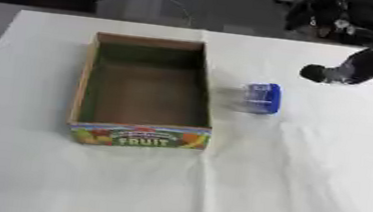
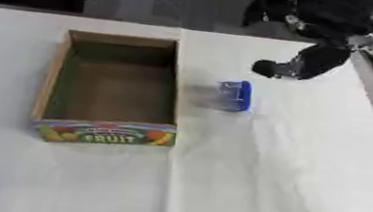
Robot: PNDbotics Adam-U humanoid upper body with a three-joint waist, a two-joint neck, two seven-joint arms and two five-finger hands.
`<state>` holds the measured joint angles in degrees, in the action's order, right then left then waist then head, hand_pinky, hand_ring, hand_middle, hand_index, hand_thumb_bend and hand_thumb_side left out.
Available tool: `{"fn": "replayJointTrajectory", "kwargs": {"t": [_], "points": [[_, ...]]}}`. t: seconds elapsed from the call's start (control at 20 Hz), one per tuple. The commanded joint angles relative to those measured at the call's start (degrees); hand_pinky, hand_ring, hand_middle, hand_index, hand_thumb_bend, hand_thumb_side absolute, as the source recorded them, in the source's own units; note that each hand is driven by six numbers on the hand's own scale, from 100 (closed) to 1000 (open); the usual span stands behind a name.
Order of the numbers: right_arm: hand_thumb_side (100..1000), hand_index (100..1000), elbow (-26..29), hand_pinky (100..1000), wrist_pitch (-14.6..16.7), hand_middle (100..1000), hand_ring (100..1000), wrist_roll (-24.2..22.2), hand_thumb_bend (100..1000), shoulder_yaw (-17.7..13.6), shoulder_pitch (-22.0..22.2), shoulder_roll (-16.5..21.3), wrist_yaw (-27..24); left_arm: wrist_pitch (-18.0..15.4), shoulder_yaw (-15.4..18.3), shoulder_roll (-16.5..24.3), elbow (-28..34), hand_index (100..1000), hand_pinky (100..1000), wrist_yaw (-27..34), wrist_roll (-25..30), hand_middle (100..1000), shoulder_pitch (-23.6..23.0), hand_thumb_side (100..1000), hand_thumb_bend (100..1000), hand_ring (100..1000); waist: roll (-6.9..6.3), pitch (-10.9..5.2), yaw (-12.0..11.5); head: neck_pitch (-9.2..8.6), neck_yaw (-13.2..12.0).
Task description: Pick up objects on the table and place them in the box.
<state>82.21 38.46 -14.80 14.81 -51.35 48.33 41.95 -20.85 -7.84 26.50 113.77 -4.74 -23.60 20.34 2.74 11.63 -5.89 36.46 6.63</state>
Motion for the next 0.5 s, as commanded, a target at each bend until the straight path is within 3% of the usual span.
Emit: {"fn": "replayJointTrajectory", "kwargs": {"t": [0.05, 0.5], "points": [[1000, 845, 0.1, 721, 0.2, 779, 791, -0.3, 456, -1.1, -1.4, 1.3, 0.6, -0.2, 0.0, 0.3, 0.8, 867, 900, 0.2, 0.2, 936, 1.2, 825, 415, 740, 0.05, -0.49, -0.3, -1.27, -0.7], [1000, 848, -0.5, 724, -0.6, 775, 789, 0.0, 472, -1.6, -2.2, 1.5, 2.8, -0.5, -0.2, -0.1, 0.8, 867, 901, 0.3, 0.3, 936, 2.7, 825, 415, 740, 0.98, 0.77, -3.2, -3.05, -0.3]]}}
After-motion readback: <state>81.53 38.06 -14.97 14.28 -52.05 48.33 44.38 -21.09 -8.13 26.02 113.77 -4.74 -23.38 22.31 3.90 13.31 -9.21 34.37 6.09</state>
